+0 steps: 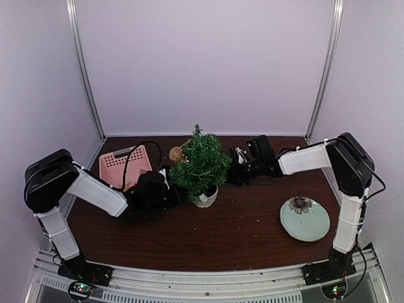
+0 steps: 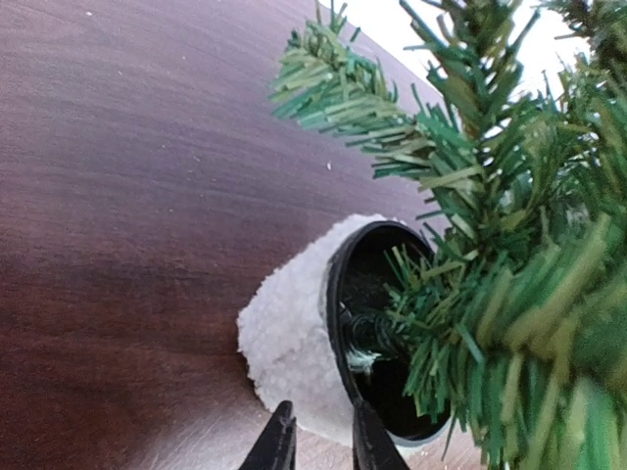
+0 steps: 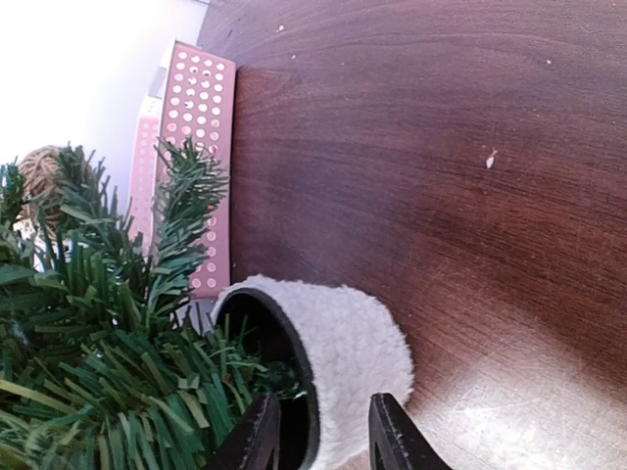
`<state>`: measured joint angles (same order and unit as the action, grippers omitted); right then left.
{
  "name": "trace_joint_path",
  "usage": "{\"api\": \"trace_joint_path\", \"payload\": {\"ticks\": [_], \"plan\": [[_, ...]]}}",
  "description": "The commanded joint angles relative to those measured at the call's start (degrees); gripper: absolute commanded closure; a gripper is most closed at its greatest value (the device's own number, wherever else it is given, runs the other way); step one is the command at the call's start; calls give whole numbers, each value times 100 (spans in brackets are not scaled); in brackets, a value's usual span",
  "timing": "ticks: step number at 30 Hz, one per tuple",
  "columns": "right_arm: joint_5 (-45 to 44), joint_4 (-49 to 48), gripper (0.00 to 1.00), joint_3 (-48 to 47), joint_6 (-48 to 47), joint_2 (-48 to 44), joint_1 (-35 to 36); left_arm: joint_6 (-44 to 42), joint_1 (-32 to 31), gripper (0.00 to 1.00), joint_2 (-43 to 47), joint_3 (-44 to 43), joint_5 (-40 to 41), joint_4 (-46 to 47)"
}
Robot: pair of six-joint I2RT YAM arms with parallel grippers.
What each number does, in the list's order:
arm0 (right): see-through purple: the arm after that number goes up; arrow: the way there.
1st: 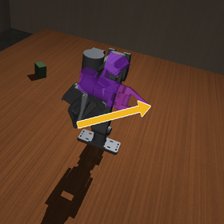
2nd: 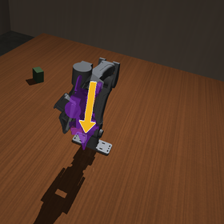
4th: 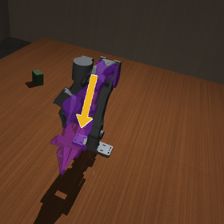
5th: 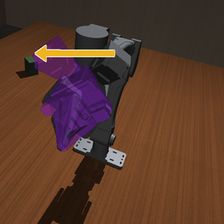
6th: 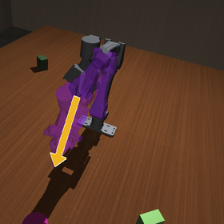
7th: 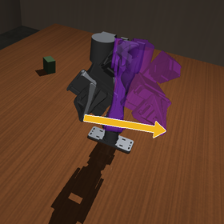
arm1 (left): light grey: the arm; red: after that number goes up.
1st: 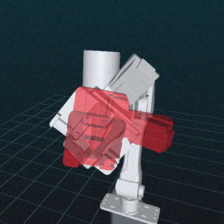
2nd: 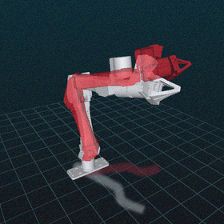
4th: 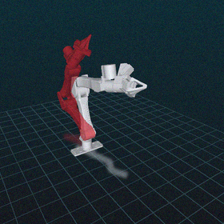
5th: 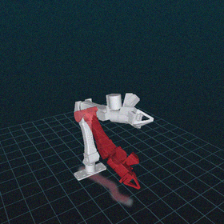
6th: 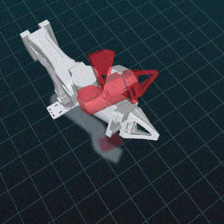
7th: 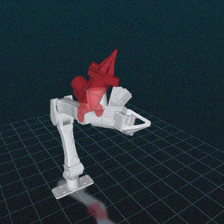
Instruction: Decorate the small christmas tree
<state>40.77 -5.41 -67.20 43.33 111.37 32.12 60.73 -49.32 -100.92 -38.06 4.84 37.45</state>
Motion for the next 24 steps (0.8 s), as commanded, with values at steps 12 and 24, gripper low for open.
{"api": "trace_joint_path", "payload": {"ticks": [12,24], "plan": [[156,-487,73,481,223,-146,102,203,180,85,-536,-401,-192,381],[225,-1071,79,1004,613,-298,204,142,287,85,-958,-883,-408,300]]}}
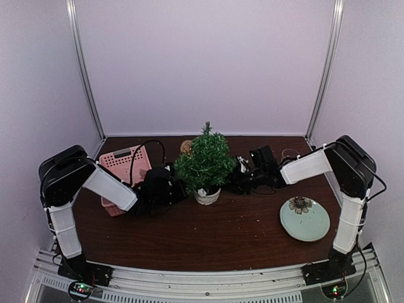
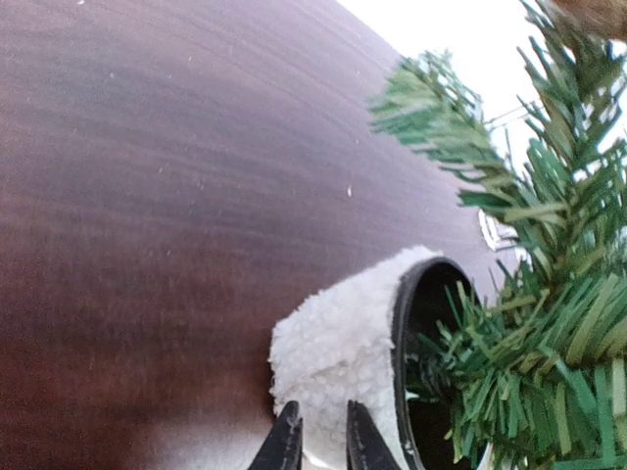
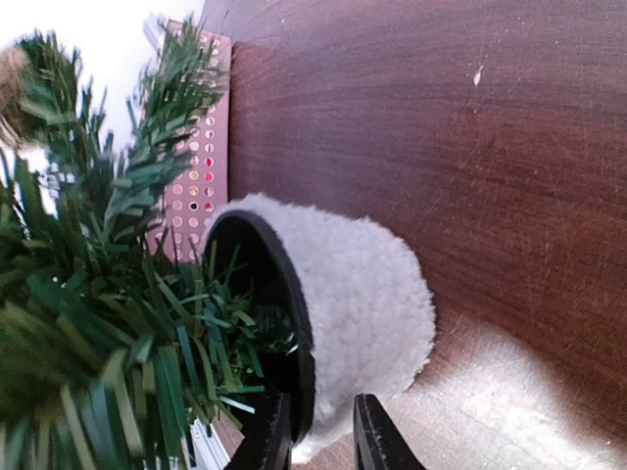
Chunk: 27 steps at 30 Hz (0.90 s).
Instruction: Decorate the small christmas tree
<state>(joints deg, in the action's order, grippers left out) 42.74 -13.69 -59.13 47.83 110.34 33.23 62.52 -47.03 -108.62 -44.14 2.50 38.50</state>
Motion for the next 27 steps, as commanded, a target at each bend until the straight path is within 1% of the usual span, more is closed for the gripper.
{"api": "trace_joint_path", "payload": {"ticks": [1,6,9,15,19,23,27], "plan": [[34,-276,80,241,202,-224,95,-48,66,85,-229,-336,-203,188],[0,-342,80,408,293,-364,141,-96,129,84,-421,-574,-250,129],[-33,-349,80,521,322,-467,157,-157,162,83,-517,-703,-487,49],[-91,-379,78,771,387,-645,166,-272,248,81,-655,-923,-591,-110],[-114,-347,75,862,396,-741,166,-322,343,78,-651,-986,-609,-228],[-214,-157,69,894,286,-904,158,-391,433,76,-537,-982,-521,-429],[-442,66,66,965,187,-1126,120,-541,457,70,-308,-1006,-230,-853]]}}
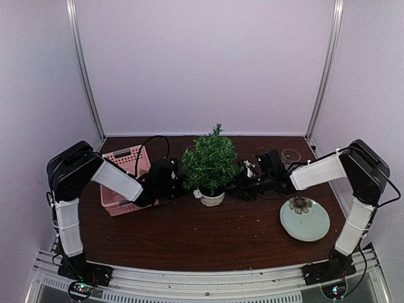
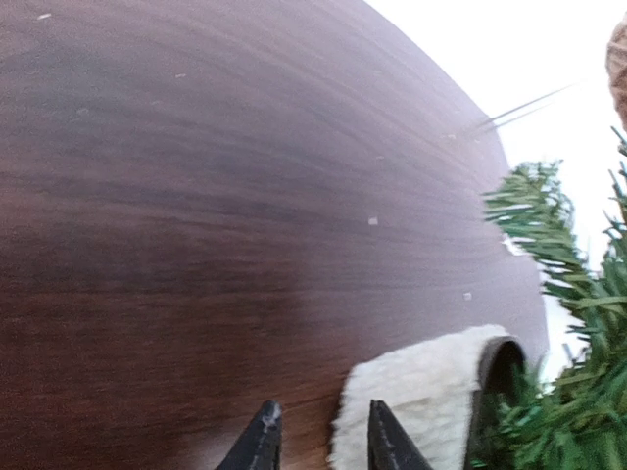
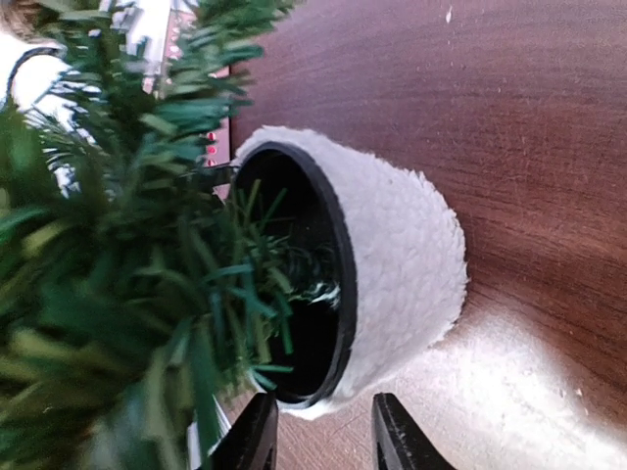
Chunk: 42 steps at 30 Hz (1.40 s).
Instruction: Decorate the small christmas tree
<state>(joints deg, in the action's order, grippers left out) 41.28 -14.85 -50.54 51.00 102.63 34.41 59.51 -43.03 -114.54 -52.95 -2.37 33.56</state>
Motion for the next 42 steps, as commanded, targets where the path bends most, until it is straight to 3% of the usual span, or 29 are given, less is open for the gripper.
{"api": "trace_joint_path", "payload": {"ticks": [1,12,21,26,32,38,42], "plan": [[-355,257,65,133,-160,-437,-13,-271,60,69,373,-128,411,-479],[-1011,1062,62,294,-492,-1059,-105,-428,79,61,1214,-247,1750,-2082],[-1571,1811,61,367,-852,-1747,-215,-685,200,54,2278,-273,2294,-3257],[-1694,2174,60,353,-1114,-2096,-264,-955,604,51,3090,-285,2048,-4393],[-1846,2546,60,251,-1523,-2510,-282,-1554,1794,48,3735,-367,1001,-6007],[-1940,2873,58,73,-1904,-2864,-312,-2405,2817,48,3633,-399,-72,-6506],[-2055,3110,57,-75,-2205,-2991,-317,-2702,3150,48,3031,-780,-371,-6563]]}}
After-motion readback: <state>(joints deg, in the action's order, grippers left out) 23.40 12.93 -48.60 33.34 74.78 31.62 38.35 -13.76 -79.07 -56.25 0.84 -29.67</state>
